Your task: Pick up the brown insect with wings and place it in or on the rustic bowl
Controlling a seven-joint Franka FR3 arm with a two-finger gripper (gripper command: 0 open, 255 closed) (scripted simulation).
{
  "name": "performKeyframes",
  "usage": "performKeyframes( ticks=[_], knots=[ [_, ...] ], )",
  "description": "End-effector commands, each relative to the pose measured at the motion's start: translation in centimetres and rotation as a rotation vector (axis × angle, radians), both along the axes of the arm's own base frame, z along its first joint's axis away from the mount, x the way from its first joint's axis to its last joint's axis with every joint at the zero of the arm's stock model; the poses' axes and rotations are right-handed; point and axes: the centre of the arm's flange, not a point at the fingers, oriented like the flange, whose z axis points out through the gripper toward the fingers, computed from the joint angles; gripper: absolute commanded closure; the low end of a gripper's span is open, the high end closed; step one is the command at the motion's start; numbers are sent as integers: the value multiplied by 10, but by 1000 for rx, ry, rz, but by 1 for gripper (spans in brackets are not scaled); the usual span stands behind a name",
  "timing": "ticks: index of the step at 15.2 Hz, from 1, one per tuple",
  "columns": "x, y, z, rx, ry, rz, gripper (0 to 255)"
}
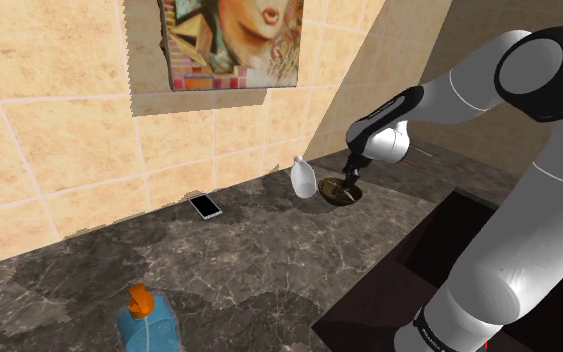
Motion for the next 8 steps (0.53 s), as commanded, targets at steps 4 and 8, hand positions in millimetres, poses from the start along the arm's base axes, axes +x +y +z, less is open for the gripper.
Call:
performKeyframes(
  ticks=[4, 8],
  knots=[
    [-12, 0, 32, -1, 1, 0, 0],
    [-12, 0, 32, -1, 1, 0, 0]
  ],
)
